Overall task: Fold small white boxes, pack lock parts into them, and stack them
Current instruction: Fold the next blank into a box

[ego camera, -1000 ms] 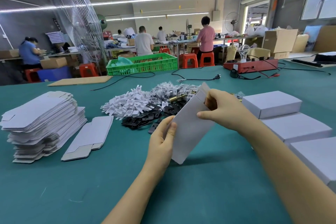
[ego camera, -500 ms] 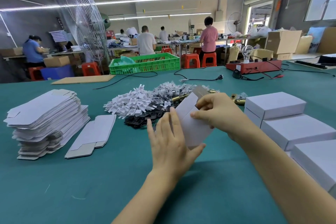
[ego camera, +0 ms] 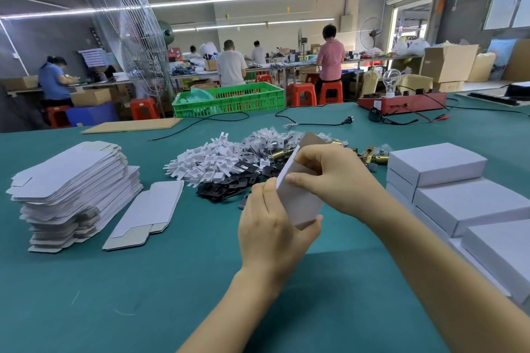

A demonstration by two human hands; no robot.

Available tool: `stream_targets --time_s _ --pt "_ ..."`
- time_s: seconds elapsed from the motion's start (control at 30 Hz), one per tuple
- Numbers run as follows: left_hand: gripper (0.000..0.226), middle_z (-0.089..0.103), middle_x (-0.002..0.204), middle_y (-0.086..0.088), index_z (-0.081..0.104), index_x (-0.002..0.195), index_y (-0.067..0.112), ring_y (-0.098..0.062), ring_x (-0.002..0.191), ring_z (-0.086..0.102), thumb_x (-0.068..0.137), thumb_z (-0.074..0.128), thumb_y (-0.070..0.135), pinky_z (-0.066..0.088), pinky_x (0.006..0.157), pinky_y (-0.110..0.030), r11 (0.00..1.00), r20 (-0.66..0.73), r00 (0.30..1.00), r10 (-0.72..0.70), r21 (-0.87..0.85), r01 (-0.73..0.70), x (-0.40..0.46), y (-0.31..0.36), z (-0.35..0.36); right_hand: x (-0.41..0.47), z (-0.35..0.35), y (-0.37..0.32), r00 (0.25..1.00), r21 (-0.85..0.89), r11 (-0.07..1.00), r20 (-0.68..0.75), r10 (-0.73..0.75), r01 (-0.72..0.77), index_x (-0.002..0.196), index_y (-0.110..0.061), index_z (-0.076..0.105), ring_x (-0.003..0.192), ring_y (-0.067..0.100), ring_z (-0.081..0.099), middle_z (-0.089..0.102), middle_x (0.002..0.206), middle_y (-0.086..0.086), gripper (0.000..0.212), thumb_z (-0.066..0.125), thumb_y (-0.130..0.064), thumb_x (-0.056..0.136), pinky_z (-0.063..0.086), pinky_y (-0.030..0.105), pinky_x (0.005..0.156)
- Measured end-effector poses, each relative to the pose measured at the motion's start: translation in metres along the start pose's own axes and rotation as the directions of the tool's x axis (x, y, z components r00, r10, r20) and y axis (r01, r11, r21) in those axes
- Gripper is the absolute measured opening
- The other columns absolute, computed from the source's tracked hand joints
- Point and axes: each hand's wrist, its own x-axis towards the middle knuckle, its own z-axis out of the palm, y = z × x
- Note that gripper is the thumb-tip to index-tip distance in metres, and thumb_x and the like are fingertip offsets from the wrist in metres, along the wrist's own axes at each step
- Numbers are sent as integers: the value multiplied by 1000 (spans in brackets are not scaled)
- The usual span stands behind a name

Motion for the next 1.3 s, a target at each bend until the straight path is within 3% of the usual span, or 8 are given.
stream_targets --time_s 0.17,0.3,0.4,0.63,0.83,1.1,1.2,1.3 --pt "88 61 91 -16 59 110 -10 -35 74 64 45 94 38 53 57 -32 998 -8 999 -31 -50 31 0 3 3 -1 2 0 999 -68 997 1 -42 42 75 -23 58 63 13 46 52 63 -6 15 69 -22 85 40 35 63" --pt "78 50 101 -3 53 117 1 -31 90 57 60 86 43 44 67 -34 973 9 984 -177 -151 177 4 -3 1 -3 11 -1 929 152 988 -367 43 15 92 -12 67 78 13 61 66 84 -2 9 70 -17 85 49 23 73" --pt "75 40 101 6 48 116 7 -22 92 50 63 81 47 30 68 -26 931 -14 956 -292 -231 281 7 -9 0 -2 19 4 802 55 997 -592 81 -60 104 -11 60 89 23 57 57 95 0 29 66 -34 88 48 39 79" --pt "88 47 103 0 47 114 3 -13 88 44 51 73 60 32 68 -20 835 -37 944 -328 -479 271 5 -10 -4 -5 56 12 975 543 811 78 209 -217 113 -22 50 106 14 62 65 112 -2 37 70 -35 84 50 40 95" --pt "81 45 106 10 42 119 21 3 92 47 50 67 56 36 76 -1 752 17 958 -288 -615 237 6 -13 -3 -5 61 14 989 619 772 47 144 -141 111 -28 49 103 8 62 65 108 -7 26 64 -26 90 51 27 90" --pt "55 57 118 4 43 124 28 0 108 58 76 71 25 45 85 -9 635 177 975 -135 -740 222 2 -12 4 -6 53 16 967 690 711 -63 247 -136 113 -8 48 89 11 65 64 103 9 57 58 -50 75 55 34 82" --pt "21 67 101 19 50 110 36 9 92 62 92 59 34 46 75 -8 600 198 960 -196 -750 277 5 -11 3 -7 50 19 954 701 702 -109 281 -127 111 -2 46 86 15 62 61 104 22 64 55 -54 75 53 41 80" --pt "20 69 96 26 54 107 36 4 90 64 90 51 45 49 75 -15 587 221 949 -224 -747 312 6 -16 4 -7 52 21 942 711 693 -140 305 -119 107 1 44 85 22 53 55 99 25 65 47 -57 79 49 50 82"
